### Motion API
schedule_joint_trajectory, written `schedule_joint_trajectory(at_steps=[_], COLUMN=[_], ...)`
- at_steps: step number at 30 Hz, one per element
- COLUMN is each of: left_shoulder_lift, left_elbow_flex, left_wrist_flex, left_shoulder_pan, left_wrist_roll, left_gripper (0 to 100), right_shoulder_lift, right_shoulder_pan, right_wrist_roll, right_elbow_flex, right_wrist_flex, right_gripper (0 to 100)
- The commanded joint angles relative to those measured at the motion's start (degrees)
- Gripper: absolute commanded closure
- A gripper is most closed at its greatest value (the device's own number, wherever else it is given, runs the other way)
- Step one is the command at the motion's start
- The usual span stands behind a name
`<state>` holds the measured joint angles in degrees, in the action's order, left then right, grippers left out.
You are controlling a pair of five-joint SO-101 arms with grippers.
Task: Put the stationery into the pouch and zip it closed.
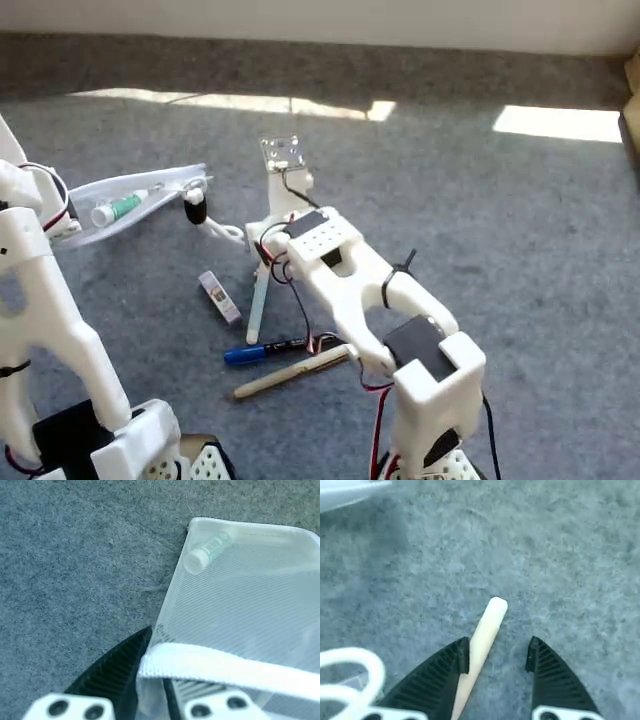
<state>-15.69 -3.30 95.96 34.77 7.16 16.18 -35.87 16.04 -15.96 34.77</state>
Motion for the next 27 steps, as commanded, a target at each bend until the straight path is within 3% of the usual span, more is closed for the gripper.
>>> schedule_joint_trajectory(at_steps=[1, 13, 18, 27], left_shoulder_lift=[-0.22, -0.22, -0.13, -0.22], left_elbow_flex=[0.04, 0.13, 0.13, 2.24], left_wrist_flex=[-1.23, -1.23, -1.23, -3.16], left_shoulder_pan=[1.45, 1.45, 1.45, 1.45], left_wrist_roll=[0.62, 0.53, 0.53, 0.53], left_gripper=[99, 99, 99, 99], right_shoulder_lift=[0.31, 6.37, 6.55, 6.64], right_shoulder_pan=[-0.75, -0.75, -0.84, -0.75], right_wrist_roll=[0.18, 0.18, -1.76, -4.48], right_elbow_flex=[5.76, 8.48, 9.8, 10.95], right_wrist_flex=[0.22, 1.1, 5.49, 11.21], right_gripper=[82.4, 83.0, 90.2, 94.9])
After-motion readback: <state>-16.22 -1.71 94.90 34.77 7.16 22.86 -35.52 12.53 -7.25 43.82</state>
